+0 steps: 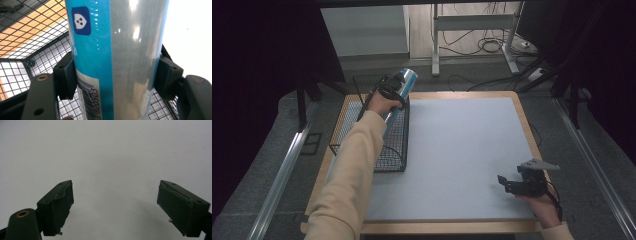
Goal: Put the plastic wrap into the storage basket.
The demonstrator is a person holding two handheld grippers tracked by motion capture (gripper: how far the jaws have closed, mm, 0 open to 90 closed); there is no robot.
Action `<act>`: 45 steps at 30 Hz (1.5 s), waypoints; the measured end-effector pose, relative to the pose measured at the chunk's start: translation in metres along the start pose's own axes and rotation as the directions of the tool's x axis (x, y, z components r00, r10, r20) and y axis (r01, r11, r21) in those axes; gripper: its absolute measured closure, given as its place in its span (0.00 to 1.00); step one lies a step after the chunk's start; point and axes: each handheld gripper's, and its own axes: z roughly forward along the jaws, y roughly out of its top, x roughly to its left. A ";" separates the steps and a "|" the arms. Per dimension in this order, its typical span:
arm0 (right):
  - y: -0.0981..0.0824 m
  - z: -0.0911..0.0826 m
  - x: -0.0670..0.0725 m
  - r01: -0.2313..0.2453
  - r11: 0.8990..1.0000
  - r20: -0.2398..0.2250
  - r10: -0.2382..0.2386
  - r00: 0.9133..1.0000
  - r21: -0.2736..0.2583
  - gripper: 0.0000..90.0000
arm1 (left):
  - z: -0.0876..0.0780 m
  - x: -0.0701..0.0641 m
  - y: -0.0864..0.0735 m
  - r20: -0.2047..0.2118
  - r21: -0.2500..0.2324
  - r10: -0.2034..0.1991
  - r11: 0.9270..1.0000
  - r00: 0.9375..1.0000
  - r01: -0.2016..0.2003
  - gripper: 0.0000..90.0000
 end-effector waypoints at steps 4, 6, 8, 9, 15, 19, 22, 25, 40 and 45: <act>-0.001 0.000 -0.001 -0.004 1.000 -0.001 0.004 1.000 0.002 0.15 | -0.010 0.000 -0.001 -0.014 -0.047 -0.024 0.999 1.000 0.023 0.28; -0.001 0.000 -0.001 -0.002 1.000 -0.003 0.003 1.000 0.004 0.15 | -0.021 0.000 -0.003 -0.013 -0.083 -0.048 0.995 0.999 0.047 0.23; -0.001 0.000 -0.001 0.000 1.000 -0.004 0.000 1.000 0.004 0.15 | -0.031 -0.001 -0.007 -0.002 -0.120 -0.055 0.991 0.998 0.054 0.20; -0.001 0.000 -0.001 0.001 1.000 -0.005 -0.001 1.000 0.003 0.15 | -0.037 -0.002 -0.009 0.007 -0.140 -0.060 0.988 0.998 0.061 0.20; 0.001 -0.002 0.002 0.005 1.000 -0.002 -0.005 1.000 0.000 0.15 | -0.070 -0.014 -0.029 0.082 -0.250 -0.025 0.967 0.996 0.045 0.19; 0.001 -0.001 0.003 0.010 1.000 -0.003 -0.010 1.000 -0.003 0.15 | -0.093 -0.024 -0.047 0.136 -0.348 -0.014 0.935 0.991 0.061 0.22; 0.001 -0.001 0.003 0.010 1.000 -0.001 -0.010 1.000 -0.002 0.15 | -0.107 -0.032 -0.061 0.179 -0.388 0.020 0.920 0.984 0.052 0.22; 0.002 -0.001 0.004 0.009 1.000 -0.002 -0.009 1.000 -0.005 0.15 | -0.115 -0.041 -0.074 0.219 -0.413 0.054 0.910 0.974 0.042 0.22; 0.003 -0.001 0.006 0.014 1.000 -0.005 -0.014 1.000 -0.008 0.15 | -0.113 -0.107 -0.129 0.308 -0.483 0.222 0.874 0.925 -0.049 0.22; 0.002 0.000 0.006 0.016 1.000 -0.006 -0.016 1.000 -0.004 0.15 | -0.101 -0.123 -0.142 0.318 -0.494 0.250 0.867 0.915 -0.065 0.23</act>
